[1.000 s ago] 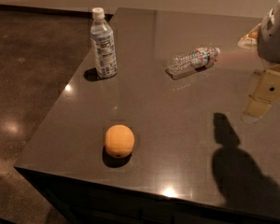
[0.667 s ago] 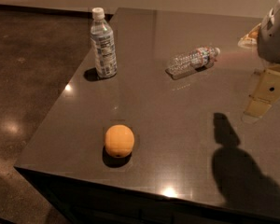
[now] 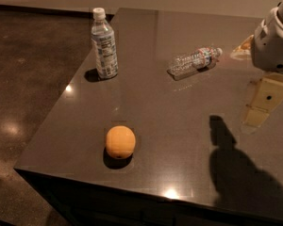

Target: Move orange near water bottle

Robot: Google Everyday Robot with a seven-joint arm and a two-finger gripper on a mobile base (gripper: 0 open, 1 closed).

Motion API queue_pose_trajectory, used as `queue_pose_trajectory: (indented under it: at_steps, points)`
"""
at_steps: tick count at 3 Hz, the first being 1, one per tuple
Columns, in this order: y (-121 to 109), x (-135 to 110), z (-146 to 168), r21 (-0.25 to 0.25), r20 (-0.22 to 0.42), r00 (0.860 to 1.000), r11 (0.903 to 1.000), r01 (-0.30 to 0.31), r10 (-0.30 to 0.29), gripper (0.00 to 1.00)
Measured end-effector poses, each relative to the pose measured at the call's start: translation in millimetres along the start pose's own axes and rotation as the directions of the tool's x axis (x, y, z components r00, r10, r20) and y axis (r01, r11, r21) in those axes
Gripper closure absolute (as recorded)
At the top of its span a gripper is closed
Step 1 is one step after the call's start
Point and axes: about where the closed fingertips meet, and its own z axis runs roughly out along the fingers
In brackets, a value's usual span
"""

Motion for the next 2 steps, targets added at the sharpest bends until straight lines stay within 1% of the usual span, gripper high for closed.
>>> queue_pose_trajectory:
  at_steps: [1, 2]
  points:
    - [22, -8, 17, -0.064, 0.073, 0.997, 0.9980, 0.005, 0.000, 0.00]
    - [53, -23, 34, -0.122, 0.191, 0.982, 0.9924, 0.013, 0.011, 0.00]
